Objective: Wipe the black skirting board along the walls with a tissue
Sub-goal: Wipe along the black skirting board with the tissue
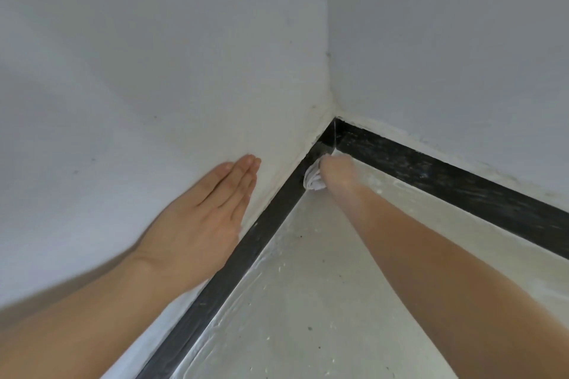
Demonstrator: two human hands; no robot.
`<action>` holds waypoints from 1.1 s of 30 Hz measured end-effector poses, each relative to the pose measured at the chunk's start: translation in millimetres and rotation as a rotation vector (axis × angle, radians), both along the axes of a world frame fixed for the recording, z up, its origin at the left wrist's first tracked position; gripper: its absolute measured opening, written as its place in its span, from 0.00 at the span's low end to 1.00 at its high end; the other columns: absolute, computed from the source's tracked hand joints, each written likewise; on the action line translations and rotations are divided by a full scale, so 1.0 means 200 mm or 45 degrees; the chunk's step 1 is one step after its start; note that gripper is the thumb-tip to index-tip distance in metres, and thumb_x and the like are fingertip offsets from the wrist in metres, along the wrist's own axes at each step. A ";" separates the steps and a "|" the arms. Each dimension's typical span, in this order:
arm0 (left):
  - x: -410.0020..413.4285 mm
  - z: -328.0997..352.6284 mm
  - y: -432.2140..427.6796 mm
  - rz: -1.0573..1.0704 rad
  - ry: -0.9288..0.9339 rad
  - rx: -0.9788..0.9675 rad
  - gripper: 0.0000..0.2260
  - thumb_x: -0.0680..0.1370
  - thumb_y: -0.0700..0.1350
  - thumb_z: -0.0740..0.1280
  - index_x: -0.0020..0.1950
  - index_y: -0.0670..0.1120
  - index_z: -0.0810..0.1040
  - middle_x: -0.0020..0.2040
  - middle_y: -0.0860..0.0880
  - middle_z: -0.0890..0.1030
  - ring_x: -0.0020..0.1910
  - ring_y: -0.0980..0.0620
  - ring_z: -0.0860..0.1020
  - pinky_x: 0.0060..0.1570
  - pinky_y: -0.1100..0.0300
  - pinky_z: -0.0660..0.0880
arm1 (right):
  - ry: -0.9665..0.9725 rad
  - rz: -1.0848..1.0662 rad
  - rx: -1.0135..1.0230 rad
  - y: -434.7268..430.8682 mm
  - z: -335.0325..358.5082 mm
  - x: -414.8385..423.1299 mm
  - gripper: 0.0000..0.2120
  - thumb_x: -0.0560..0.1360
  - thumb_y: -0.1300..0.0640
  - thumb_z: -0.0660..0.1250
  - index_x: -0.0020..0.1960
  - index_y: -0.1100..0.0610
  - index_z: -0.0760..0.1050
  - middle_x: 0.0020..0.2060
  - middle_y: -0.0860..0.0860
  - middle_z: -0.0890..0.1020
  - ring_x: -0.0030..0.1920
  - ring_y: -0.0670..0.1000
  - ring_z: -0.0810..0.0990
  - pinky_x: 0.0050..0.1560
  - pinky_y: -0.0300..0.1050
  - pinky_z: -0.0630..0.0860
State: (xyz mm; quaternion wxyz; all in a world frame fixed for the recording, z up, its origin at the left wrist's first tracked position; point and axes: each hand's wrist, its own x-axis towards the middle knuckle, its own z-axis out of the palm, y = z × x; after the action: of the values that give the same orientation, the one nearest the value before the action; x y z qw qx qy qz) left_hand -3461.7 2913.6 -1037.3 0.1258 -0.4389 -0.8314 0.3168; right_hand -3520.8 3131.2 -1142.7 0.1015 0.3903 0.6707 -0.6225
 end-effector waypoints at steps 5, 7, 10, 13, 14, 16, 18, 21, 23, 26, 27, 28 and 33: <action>-0.01 0.00 0.00 -0.004 0.045 -0.024 0.28 0.76 0.44 0.52 0.71 0.28 0.59 0.74 0.32 0.58 0.74 0.37 0.58 0.74 0.46 0.45 | 0.151 -0.331 -0.069 0.09 0.05 0.03 0.13 0.77 0.61 0.58 0.60 0.61 0.74 0.47 0.56 0.79 0.48 0.57 0.78 0.42 0.42 0.69; -0.01 0.00 0.00 -0.001 0.060 -0.032 0.28 0.76 0.43 0.57 0.72 0.28 0.59 0.74 0.32 0.58 0.74 0.37 0.58 0.74 0.46 0.44 | 0.146 -0.317 -0.120 0.07 0.02 0.14 0.08 0.76 0.61 0.60 0.54 0.59 0.74 0.39 0.53 0.77 0.38 0.51 0.75 0.34 0.40 0.67; -0.01 0.02 0.01 0.012 0.071 -0.048 0.32 0.74 0.46 0.62 0.71 0.28 0.60 0.73 0.32 0.60 0.73 0.37 0.60 0.74 0.46 0.45 | 0.039 -0.319 -0.270 -0.01 -0.06 0.29 0.08 0.74 0.63 0.63 0.52 0.60 0.74 0.40 0.57 0.77 0.34 0.51 0.74 0.33 0.40 0.68; 0.00 0.02 0.01 -0.004 0.100 -0.067 0.28 0.76 0.44 0.58 0.71 0.29 0.62 0.73 0.33 0.61 0.73 0.37 0.60 0.74 0.46 0.45 | -0.048 -0.138 -0.465 -0.15 -0.10 0.43 0.09 0.71 0.66 0.65 0.51 0.63 0.76 0.38 0.59 0.79 0.38 0.56 0.78 0.40 0.44 0.74; 0.00 0.02 0.01 -0.006 0.096 -0.069 0.27 0.76 0.44 0.55 0.71 0.29 0.61 0.73 0.33 0.60 0.73 0.37 0.60 0.74 0.46 0.44 | -0.073 -0.039 -0.540 -0.21 -0.12 0.47 0.09 0.70 0.67 0.65 0.50 0.64 0.76 0.39 0.60 0.79 0.40 0.57 0.79 0.41 0.46 0.76; 0.00 0.01 0.01 -0.020 0.103 -0.078 0.27 0.76 0.44 0.52 0.71 0.29 0.61 0.74 0.32 0.60 0.74 0.37 0.59 0.74 0.46 0.45 | -0.116 0.118 -0.667 -0.32 -0.11 0.55 0.12 0.68 0.65 0.67 0.52 0.63 0.76 0.41 0.60 0.80 0.41 0.58 0.80 0.44 0.49 0.79; -0.01 0.01 0.01 -0.017 0.101 -0.067 0.27 0.75 0.44 0.54 0.71 0.29 0.62 0.73 0.33 0.61 0.73 0.37 0.61 0.74 0.46 0.46 | -0.147 0.138 -0.729 -0.42 -0.10 0.57 0.13 0.71 0.65 0.65 0.55 0.63 0.75 0.43 0.59 0.79 0.44 0.58 0.80 0.49 0.53 0.79; 0.00 0.02 0.01 -0.018 0.084 -0.057 0.28 0.75 0.45 0.55 0.70 0.29 0.63 0.73 0.33 0.62 0.73 0.38 0.62 0.73 0.47 0.46 | -0.167 0.017 -0.786 -0.50 -0.10 0.53 0.16 0.72 0.66 0.62 0.60 0.60 0.72 0.49 0.59 0.79 0.49 0.57 0.80 0.58 0.56 0.77; 0.00 0.02 0.01 -0.024 0.083 -0.070 0.28 0.76 0.46 0.54 0.71 0.30 0.63 0.73 0.34 0.63 0.73 0.38 0.61 0.73 0.47 0.46 | -0.161 -0.008 -0.754 -0.51 -0.08 0.49 0.15 0.73 0.67 0.60 0.58 0.61 0.73 0.50 0.60 0.80 0.51 0.58 0.81 0.59 0.55 0.77; 0.00 0.02 0.02 -0.003 0.069 -0.044 0.27 0.76 0.45 0.53 0.70 0.30 0.64 0.72 0.34 0.64 0.73 0.38 0.62 0.73 0.47 0.47 | -0.085 -0.031 -0.860 -0.47 0.00 0.47 0.15 0.75 0.67 0.60 0.61 0.66 0.73 0.51 0.62 0.80 0.46 0.55 0.81 0.49 0.47 0.80; 0.00 0.02 0.02 0.004 0.054 -0.024 0.27 0.75 0.45 0.54 0.70 0.29 0.64 0.72 0.33 0.64 0.72 0.38 0.63 0.73 0.47 0.48 | -0.014 -0.070 -0.972 -0.43 0.02 0.47 0.15 0.76 0.66 0.60 0.62 0.67 0.72 0.52 0.62 0.80 0.45 0.54 0.81 0.45 0.44 0.80; 0.00 0.03 0.02 0.002 0.039 -0.005 0.27 0.75 0.45 0.54 0.69 0.29 0.65 0.71 0.33 0.65 0.72 0.37 0.64 0.73 0.47 0.49 | 0.102 -0.128 -1.077 -0.38 0.05 0.47 0.15 0.77 0.66 0.58 0.62 0.69 0.72 0.51 0.63 0.80 0.44 0.54 0.81 0.42 0.42 0.81; 0.01 0.04 0.02 -0.003 -0.015 0.000 0.26 0.75 0.44 0.53 0.68 0.28 0.66 0.71 0.33 0.66 0.71 0.37 0.65 0.73 0.47 0.50 | 0.315 -0.435 -1.072 -0.17 0.04 0.49 0.16 0.75 0.68 0.55 0.40 0.65 0.81 0.37 0.58 0.83 0.37 0.52 0.80 0.34 0.39 0.79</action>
State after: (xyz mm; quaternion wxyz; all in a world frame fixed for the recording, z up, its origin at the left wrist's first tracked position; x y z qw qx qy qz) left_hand -3460.4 2917.8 -1030.2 0.1213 -0.4416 -0.8316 0.3142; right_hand -3422.6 3097.2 -1133.8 0.0664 0.3430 0.2929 -0.8900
